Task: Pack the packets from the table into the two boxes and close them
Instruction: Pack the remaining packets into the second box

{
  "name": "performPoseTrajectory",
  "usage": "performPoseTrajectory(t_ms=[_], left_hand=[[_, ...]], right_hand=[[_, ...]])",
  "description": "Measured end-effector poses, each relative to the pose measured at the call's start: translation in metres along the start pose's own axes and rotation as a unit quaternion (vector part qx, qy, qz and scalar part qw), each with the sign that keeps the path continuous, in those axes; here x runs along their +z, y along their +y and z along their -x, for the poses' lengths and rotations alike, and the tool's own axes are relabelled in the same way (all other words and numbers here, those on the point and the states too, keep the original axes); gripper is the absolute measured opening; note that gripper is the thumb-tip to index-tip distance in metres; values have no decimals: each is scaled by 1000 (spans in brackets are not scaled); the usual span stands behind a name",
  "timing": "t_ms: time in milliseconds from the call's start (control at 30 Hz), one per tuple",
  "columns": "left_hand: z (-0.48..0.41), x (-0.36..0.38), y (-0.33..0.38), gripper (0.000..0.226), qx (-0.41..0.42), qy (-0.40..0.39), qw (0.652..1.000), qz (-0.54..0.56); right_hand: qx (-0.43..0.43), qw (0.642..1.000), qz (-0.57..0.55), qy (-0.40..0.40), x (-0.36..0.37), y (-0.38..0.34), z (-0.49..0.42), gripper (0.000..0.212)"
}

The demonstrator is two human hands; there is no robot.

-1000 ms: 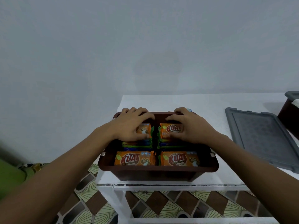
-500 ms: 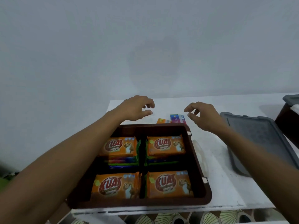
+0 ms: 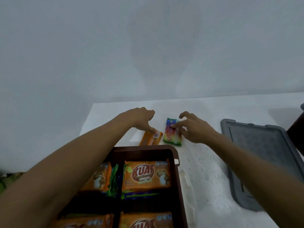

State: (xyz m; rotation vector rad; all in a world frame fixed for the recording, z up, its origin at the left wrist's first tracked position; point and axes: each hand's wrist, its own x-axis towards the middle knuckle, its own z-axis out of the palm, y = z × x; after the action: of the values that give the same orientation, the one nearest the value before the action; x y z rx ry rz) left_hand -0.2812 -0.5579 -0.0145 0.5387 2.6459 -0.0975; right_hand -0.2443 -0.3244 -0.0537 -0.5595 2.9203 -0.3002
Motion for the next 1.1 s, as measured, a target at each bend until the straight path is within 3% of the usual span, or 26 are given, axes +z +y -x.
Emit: performPoseTrajectory(t_ms=[133, 267, 333, 400, 467, 533, 633, 667, 700, 767, 833, 933, 1100], left_hand=[[-9, -2, 5, 59, -17, -30, 998, 48], [-17, -7, 5, 42, -40, 37, 998, 18], [-16, -5, 8, 43, -73, 60, 995, -20], [-15, 0, 14, 63, -116, 25, 993, 12], [-13, 3, 20, 72, -148, -20, 987, 68], [-15, 0, 19, 59, -152, -34, 983, 96], [-12, -8, 4, 44, -141, -28, 962, 234], [-9, -11, -4, 42, -130, -17, 936, 326], [-4, -15, -10, 39, -115, -7, 897, 427], [13, -23, -19, 35, -75, 17, 804, 589], [27, -31, -25, 38, -50, 36, 756, 651], [49, -37, -31, 37, -20, 42, 757, 652], [91, -41, -36, 25, 12, 105, 773, 625]], right_hand=[[39, 998, -44, 10, -3, 21, -11, 35], [40, 998, -55, 16, -9, 20, -15, 31], [42, 998, -53, -1, -9, 14, -15, 50], [45, 998, -22, -31, -7, 10, -15, 81], [45, 998, 13, -39, -6, 7, -15, 94], [45, 998, 25, -25, -7, 7, -15, 85], [47, 998, -40, 24, -12, 9, -14, 48], [68, 987, -136, 50, -18, 9, -13, 40], [104, 954, -274, 68, -24, 11, -12, 39], [153, 837, -522, 54, -36, 10, -6, 37], [168, 766, -618, 51, -43, 8, 1, 32], [153, 742, -650, 61, -49, -5, 10, 24], [95, 761, -637, 81, -66, -40, 34, 25]])
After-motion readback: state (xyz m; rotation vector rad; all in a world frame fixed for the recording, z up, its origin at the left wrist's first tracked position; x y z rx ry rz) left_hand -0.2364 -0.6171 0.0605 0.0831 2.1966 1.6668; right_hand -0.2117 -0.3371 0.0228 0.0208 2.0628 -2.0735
